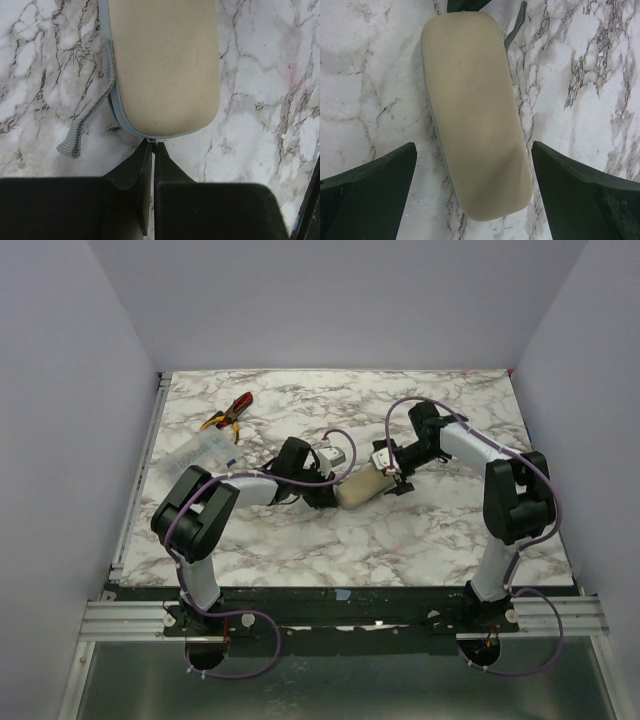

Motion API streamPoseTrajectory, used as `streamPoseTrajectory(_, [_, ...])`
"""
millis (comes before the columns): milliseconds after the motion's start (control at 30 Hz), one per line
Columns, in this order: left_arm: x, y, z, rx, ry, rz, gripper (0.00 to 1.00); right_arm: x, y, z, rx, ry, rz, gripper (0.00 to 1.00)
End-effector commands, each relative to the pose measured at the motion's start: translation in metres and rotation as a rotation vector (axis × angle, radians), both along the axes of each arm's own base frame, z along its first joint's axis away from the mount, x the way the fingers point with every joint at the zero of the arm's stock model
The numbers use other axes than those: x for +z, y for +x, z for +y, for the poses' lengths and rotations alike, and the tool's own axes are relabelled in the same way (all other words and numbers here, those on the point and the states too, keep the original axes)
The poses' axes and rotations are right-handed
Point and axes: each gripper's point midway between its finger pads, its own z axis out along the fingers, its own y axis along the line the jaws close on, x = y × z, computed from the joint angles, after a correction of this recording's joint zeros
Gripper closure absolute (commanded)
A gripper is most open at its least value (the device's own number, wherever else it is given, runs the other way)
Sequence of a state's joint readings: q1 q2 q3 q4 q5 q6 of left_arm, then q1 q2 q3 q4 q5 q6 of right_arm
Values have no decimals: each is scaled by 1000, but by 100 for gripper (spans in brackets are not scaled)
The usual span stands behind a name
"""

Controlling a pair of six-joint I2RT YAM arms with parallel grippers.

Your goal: Open the umbrella

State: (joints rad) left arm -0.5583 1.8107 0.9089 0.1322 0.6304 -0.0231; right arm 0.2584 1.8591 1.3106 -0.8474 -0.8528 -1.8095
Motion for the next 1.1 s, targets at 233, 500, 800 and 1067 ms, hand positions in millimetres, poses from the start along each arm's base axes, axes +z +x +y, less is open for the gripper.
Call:
streamPoseTrajectory(233, [3, 4, -4, -23, -12, -13, 100, -39, 8, -8, 36, -134, 20, 0])
streamPoseTrajectory(500, [9, -1, -4, -9, -42, -9, 100, -43, 8, -7, -92, -116, -12, 27])
streamPoseTrajectory(800, [13, -26, -10, -17, -98, 56, 100, -50, 8, -13, -287, -138, -28, 46])
streamPoseTrajectory(1067, [13, -37, -19, -11, -126, 77, 100, -50, 25, -15, -508, -110, 19, 49])
